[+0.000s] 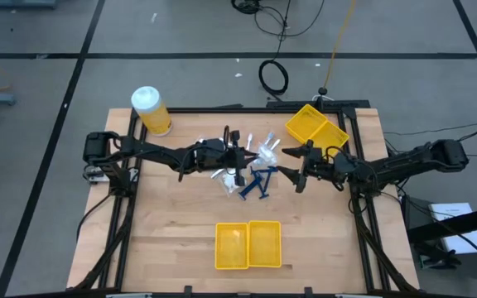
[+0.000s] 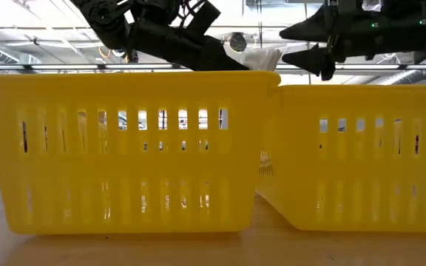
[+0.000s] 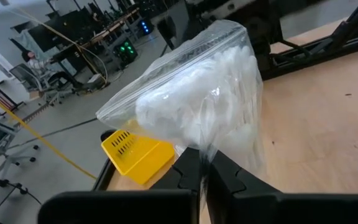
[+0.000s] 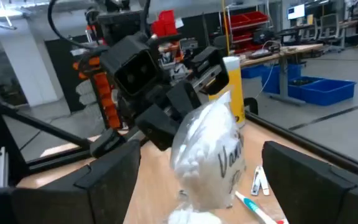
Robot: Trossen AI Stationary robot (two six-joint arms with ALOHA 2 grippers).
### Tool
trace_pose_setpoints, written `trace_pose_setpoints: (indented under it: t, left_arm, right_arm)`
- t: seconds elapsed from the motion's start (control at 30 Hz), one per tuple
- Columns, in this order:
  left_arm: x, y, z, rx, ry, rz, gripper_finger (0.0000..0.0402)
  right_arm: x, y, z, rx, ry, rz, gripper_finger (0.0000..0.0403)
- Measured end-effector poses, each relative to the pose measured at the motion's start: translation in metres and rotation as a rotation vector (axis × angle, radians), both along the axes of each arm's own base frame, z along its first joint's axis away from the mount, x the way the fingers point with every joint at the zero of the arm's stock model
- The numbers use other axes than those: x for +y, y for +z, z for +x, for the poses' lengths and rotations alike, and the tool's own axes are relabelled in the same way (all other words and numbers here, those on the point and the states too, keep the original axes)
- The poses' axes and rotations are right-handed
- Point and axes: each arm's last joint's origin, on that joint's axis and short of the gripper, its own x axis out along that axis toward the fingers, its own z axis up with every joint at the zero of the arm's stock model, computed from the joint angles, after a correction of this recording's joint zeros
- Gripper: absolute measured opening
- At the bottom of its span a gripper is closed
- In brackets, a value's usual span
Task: Pick & Place Travel size toiletries
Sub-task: Put the bottom left white cotton pack into the top left yellow bin
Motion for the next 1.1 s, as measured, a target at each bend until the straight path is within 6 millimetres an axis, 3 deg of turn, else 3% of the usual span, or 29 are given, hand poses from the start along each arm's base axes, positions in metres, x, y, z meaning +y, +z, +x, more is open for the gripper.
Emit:
trace_pose_setpoints:
  t: [0.27,0.47,1.1]
  left_arm:
    - [0.0,0.0,0.0,0.001,0.003,-0.001,0.0005]
    - [0.0,0.0,0.0,0.001,0.003,-0.002,0.0009]
    - [0.0,0.0,0.0,-0.008,0.009,-0.037,0.0005]
  right_arm:
    - [0.0,-0.007,0.008,0.009,0.001,0.02,0.03]
    - [-0.002,-0.013,0.012,0.019,-0.01,0.05,0.0262]
    - [-0.002,-0.011,0.012,0.008,-0.013,0.012,0.0015]
